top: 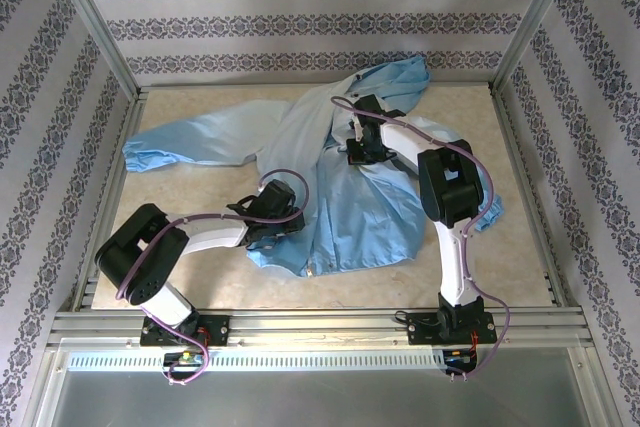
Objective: Zip up the jacket
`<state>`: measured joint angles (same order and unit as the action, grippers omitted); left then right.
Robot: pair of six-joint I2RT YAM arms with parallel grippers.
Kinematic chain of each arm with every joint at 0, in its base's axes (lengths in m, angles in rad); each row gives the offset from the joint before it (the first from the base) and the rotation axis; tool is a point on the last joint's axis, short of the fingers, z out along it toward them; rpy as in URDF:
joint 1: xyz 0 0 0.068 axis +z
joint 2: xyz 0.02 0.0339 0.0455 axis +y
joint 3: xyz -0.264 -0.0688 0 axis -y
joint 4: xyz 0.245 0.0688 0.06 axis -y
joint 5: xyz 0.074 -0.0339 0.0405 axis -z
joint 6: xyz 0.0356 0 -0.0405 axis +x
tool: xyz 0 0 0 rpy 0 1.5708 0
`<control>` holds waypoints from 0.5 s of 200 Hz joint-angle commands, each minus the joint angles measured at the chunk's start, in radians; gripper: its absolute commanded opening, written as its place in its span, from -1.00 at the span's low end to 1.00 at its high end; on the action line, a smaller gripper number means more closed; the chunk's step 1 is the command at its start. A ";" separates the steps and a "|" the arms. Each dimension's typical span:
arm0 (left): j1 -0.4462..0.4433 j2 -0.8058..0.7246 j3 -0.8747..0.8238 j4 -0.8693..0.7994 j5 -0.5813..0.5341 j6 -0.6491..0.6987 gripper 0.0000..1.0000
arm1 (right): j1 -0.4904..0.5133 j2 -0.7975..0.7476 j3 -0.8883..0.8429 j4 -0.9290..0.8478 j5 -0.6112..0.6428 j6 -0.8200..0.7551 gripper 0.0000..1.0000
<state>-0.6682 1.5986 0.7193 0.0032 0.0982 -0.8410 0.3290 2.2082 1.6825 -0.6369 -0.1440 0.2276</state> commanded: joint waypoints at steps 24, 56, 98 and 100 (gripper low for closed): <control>-0.018 -0.130 0.141 -0.436 -0.120 0.137 -0.30 | -0.005 -0.175 -0.066 -0.053 0.008 -0.030 -0.82; -0.019 -0.250 0.177 -0.626 -0.222 0.211 -0.13 | 0.020 -0.318 -0.175 -0.065 0.039 -0.004 -0.70; -0.041 -0.331 0.205 -0.807 -0.246 0.231 0.03 | 0.102 -0.498 -0.383 -0.007 -0.003 0.079 -0.64; -0.044 -0.332 0.206 -0.812 -0.246 0.231 0.04 | 0.108 -0.506 -0.398 -0.001 -0.007 0.084 -0.64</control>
<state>-0.6800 1.2854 0.8982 -0.6052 -0.0963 -0.6548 0.3794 1.7718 1.4006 -0.6540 -0.1295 0.2443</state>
